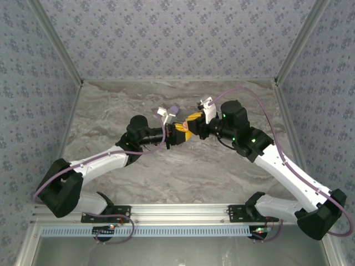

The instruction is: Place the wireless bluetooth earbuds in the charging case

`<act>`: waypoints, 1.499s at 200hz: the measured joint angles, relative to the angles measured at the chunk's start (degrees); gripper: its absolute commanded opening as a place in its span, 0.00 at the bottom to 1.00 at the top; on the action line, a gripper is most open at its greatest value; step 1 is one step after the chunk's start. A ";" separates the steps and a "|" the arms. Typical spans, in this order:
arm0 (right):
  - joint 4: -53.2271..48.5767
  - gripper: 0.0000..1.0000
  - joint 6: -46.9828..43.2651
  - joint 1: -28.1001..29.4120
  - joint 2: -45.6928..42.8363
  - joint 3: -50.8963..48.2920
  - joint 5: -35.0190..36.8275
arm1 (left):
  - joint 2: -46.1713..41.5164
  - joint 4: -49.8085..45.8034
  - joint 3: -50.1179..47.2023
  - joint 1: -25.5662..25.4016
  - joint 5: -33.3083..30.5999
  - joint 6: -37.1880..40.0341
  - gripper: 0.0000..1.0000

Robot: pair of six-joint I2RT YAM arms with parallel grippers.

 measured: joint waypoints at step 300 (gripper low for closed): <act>-2.23 0.24 -1.95 0.39 0.37 0.00 1.16 | -1.49 -6.49 1.57 0.00 -1.99 1.16 0.00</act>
